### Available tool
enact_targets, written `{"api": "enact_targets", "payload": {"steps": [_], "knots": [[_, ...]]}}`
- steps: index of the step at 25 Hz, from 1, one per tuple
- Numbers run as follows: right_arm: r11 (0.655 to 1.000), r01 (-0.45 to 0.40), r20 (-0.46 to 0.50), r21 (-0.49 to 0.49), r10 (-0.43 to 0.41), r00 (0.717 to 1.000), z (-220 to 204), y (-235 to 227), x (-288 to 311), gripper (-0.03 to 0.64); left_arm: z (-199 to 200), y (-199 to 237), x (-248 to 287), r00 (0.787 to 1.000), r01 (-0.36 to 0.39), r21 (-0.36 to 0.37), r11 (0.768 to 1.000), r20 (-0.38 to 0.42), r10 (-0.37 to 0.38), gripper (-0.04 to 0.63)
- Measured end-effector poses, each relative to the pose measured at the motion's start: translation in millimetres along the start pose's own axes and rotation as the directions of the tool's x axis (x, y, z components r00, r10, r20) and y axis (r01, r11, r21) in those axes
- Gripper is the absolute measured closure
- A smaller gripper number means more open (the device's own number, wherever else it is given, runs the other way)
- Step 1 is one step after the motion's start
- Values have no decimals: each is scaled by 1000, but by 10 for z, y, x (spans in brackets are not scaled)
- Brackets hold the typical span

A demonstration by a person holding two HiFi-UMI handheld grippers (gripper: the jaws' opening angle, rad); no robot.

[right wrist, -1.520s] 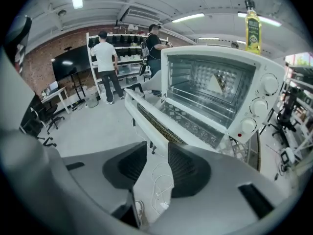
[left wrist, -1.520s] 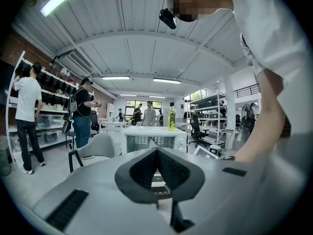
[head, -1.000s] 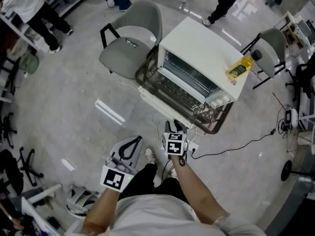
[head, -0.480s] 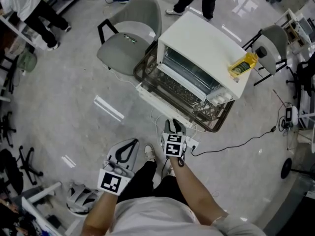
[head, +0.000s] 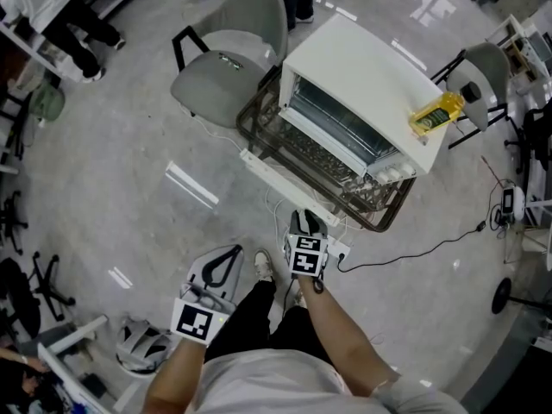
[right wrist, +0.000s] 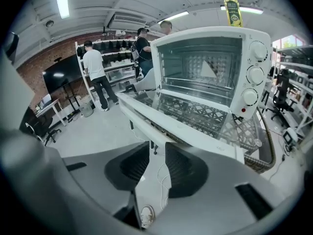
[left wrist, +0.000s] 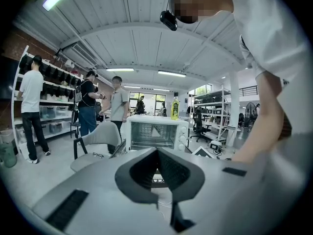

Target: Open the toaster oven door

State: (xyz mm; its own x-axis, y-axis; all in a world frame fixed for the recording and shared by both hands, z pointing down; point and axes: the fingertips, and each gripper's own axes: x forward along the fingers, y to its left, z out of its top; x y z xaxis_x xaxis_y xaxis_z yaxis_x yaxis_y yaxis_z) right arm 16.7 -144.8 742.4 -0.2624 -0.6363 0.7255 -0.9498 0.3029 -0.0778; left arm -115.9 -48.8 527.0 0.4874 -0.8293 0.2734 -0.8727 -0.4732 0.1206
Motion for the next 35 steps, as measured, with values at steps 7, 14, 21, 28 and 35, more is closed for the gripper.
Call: {"api": "enact_targets", "payload": {"steps": [7, 14, 21, 28, 35], "knots": [[1000, 12, 7, 22, -12, 1000, -87, 3, 94, 503, -101, 39, 29, 1000, 5, -20, 1000, -11, -5, 578], [1000, 16, -11, 27, -16, 1000, -230, -16, 242, 503, -279, 88, 33, 999, -10, -43, 999, -35, 9, 578], [1000, 4, -42, 18, -4, 999, -373, 4, 364, 506, -420, 92, 52, 998, -20, -72, 997, -53, 16, 578], [1000, 1, -69, 14, 0, 998, -496, -33, 528, 514, -534, 145, 106, 997, -40, -90, 995, -64, 35, 578], [1000, 5, -96, 21, -3, 995, -641, -54, 675, 514, -657, 169, 63, 995, -55, -90, 994, -85, 47, 578]]}}
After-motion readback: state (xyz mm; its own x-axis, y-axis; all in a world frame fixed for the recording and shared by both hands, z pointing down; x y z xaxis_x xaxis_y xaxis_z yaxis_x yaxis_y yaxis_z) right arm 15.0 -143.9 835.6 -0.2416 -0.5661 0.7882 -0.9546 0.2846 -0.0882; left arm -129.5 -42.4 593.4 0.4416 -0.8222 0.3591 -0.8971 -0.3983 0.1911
